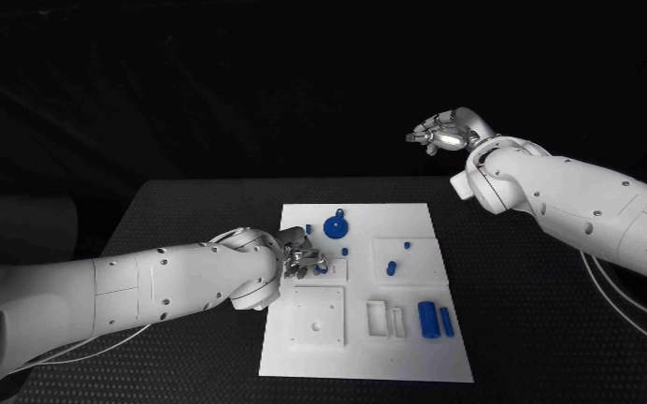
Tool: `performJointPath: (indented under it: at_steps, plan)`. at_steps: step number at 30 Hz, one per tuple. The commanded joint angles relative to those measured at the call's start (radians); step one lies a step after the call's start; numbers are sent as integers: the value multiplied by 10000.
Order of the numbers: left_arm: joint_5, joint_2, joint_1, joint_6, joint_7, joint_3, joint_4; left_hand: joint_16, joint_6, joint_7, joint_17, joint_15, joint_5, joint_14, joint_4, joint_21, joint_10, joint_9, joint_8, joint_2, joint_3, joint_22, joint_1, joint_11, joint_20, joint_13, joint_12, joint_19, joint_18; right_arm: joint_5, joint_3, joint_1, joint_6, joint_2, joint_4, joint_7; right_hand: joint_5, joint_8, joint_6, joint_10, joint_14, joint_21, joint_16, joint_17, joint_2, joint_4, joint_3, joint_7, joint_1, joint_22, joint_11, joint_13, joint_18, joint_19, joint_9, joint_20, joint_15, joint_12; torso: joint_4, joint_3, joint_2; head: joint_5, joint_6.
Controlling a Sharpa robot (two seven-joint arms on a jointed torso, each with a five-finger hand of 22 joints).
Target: Assemble the parts on the task board
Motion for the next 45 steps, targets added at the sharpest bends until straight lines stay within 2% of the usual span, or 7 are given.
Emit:
performJointPath:
  at_steps: [1, 6, 9, 26, 45]
  plan:
    - [60, 53, -22, -83, 47, 3, 7, 46, 1506, -983, -10, -722, 20, 645, 65, 63, -152, 4, 61, 118, 114, 193, -4, -224, -1219, 14, 37, 42, 70, 28, 3, 6, 155, 14, 29, 110, 52, 32, -15, -7, -83, -64, -10, -18, 96, -38, -17, 29, 7, 17, 90, -41, -35, -79, -10, 27, -8, -2, 8, -10, 4, -10, 8]
    - [-81, 73, -30, -101, 34, 4, -36, 51, 1508, -985, -16, -725, 0, 645, 65, 69, -155, 9, 61, 110, 130, 192, -11, -226, -1221, 13, 44, 46, 74, 28, 2, 6, 157, 8, 62, 111, 114, 39, -17, -9, -94, -79, 8, -56, 105, -27, -32, 31, -2, 30, 94, -129, -23, -86, -14, 46, -2, 25, 4, -18, 9, -7, 25]
    - [-112, 71, -30, -53, 13, 5, -44, 54, 1510, -987, -19, -727, -12, 646, 64, 73, -155, 12, 62, 105, 141, 191, -12, -228, -1223, 12, 49, 50, 78, 28, 2, 6, 168, 4, 77, 106, 148, 43, -18, -12, -101, -88, 19, -78, 112, -15, -40, 31, -12, 36, 96, -178, -16, -91, -17, 58, 1, 42, 64, -22, -1, -53, 20]
    - [-335, 70, -30, -177, 13, 8, -129, 116, 1548, -1009, -42, -750, -67, 668, 82, 117, -142, 53, 84, -14, 243, 183, 43, -251, -1237, 21, 126, 93, 110, 30, -1, 5, 218, -7, 113, 84, 275, 51, -31, -45, -137, -127, 62, -162, 129, 23, -71, 35, -39, 64, 109, -363, 12, -112, -33, 100, 18, 113, 61, -27, 12, -83, 56]
    - [-375, 174, -30, 124, -51, 9, -236, 133, 1528, -1006, -79, -753, -158, 655, 187, 137, -165, 77, 72, -112, 287, 173, 134, -249, -1232, 7, 157, 108, 124, 32, -9, 4, 297, 27, 121, 47, 331, 57, -38, -77, -170, -156, 92, -220, 138, 49, -107, 37, -67, 85, 119, -487, 33, -133, -44, 130, 31, 173, 60, -28, 16, -82, 58]
